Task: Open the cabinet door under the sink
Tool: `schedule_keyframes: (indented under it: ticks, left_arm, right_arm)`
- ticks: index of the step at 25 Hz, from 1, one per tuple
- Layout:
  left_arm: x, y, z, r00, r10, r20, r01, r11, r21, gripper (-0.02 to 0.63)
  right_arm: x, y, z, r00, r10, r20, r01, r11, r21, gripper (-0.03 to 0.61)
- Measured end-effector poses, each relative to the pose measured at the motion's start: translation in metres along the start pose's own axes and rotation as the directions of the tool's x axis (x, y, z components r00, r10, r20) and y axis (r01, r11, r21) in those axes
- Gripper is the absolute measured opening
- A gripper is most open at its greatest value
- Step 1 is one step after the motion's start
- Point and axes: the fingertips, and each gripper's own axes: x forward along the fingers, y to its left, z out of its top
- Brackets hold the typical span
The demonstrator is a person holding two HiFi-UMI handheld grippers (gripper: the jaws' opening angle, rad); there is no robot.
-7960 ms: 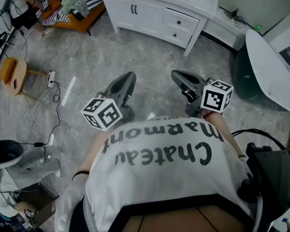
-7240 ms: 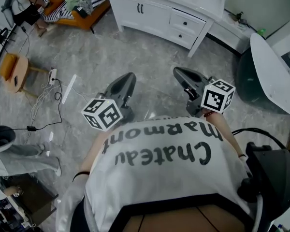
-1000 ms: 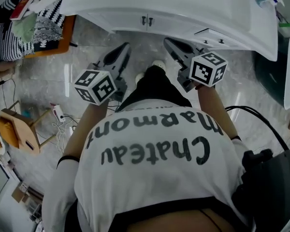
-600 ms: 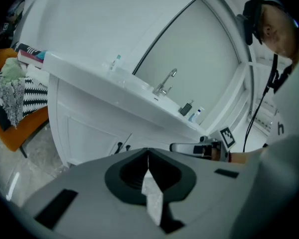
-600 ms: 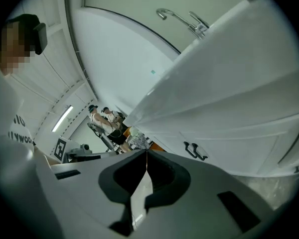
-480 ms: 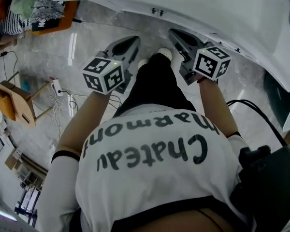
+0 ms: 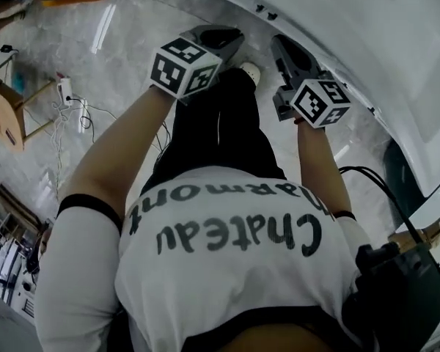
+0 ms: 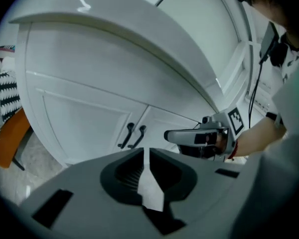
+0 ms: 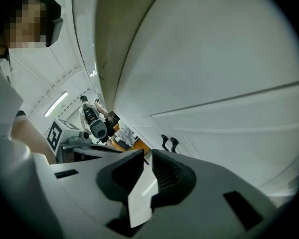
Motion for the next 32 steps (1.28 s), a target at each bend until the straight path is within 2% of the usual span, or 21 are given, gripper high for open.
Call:
schedule_keyframes:
  ticks: [2, 5, 6, 7, 8, 12, 18, 21, 25, 32]
  left_arm:
    - [0.013, 0.004, 0.0, 1.0, -0.027, -0.011, 0.027, 1.0, 0.001, 0.012]
    - [0.033, 0.013, -0.003, 0.998, -0.065, -0.024, 0.066, 0.998, 0.008, 0.016]
    - [0.041, 0.013, -0.004, 0.997, -0.07, -0.033, 0.071, 0.997, 0.028, 0.056]
    - [0.048, 0.011, -0.003, 0.996, -0.072, -0.044, 0.074, 0.995, 0.059, 0.138]
    - [0.055, 0.01, -0.002, 0.996, -0.075, -0.052, 0.08, 0.992, 0.095, 0.183]
    - [0.074, 0.033, -0.004, 0.991, -0.116, -0.066, 0.127, 0.973, 0.195, 0.183]
    - [0.096, 0.045, 0.008, 0.989, -0.137, -0.059, 0.148, 0.951, 0.273, 0.183]
    - [0.1, 0.045, 0.006, 0.984, -0.153, -0.096, 0.176, 0.932, 0.316, 0.183]
    - [0.104, 0.047, 0.003, 0.978, -0.175, -0.112, 0.203, 0.921, 0.331, 0.164]
    - [0.109, 0.042, 0.006, 0.977, -0.181, -0.116, 0.211, 0.903, 0.373, 0.105]
  right_arm:
    - [0.007, -0.005, -0.004, 1.0, -0.012, -0.01, 0.012, 1.0, -0.017, 0.154]
    - [0.014, -0.023, -0.013, 0.997, -0.082, -0.011, 0.082, 0.996, -0.021, 0.156]
    - [0.013, -0.029, -0.016, 0.994, -0.11, -0.007, 0.109, 0.994, -0.028, 0.156]
    - [0.01, -0.036, -0.018, 0.991, -0.136, -0.005, 0.135, 0.99, -0.039, 0.156]
    - [0.009, -0.042, -0.021, 0.988, -0.157, -0.005, 0.156, 0.986, -0.051, 0.156]
    - [0.041, -0.052, -0.036, 0.98, -0.199, -0.014, 0.198, 0.977, -0.075, 0.156]
    - [0.052, -0.066, -0.03, 0.974, -0.226, 0.029, 0.228, 0.97, -0.087, 0.155]
    - [0.054, -0.071, -0.034, 0.971, -0.236, 0.033, 0.238, 0.968, -0.081, 0.155]
    - [0.057, -0.073, -0.035, 0.971, -0.234, 0.042, 0.237, 0.968, -0.084, 0.144]
    - [0.06, -0.068, -0.033, 0.981, -0.192, 0.027, 0.194, 0.965, -0.176, 0.102]
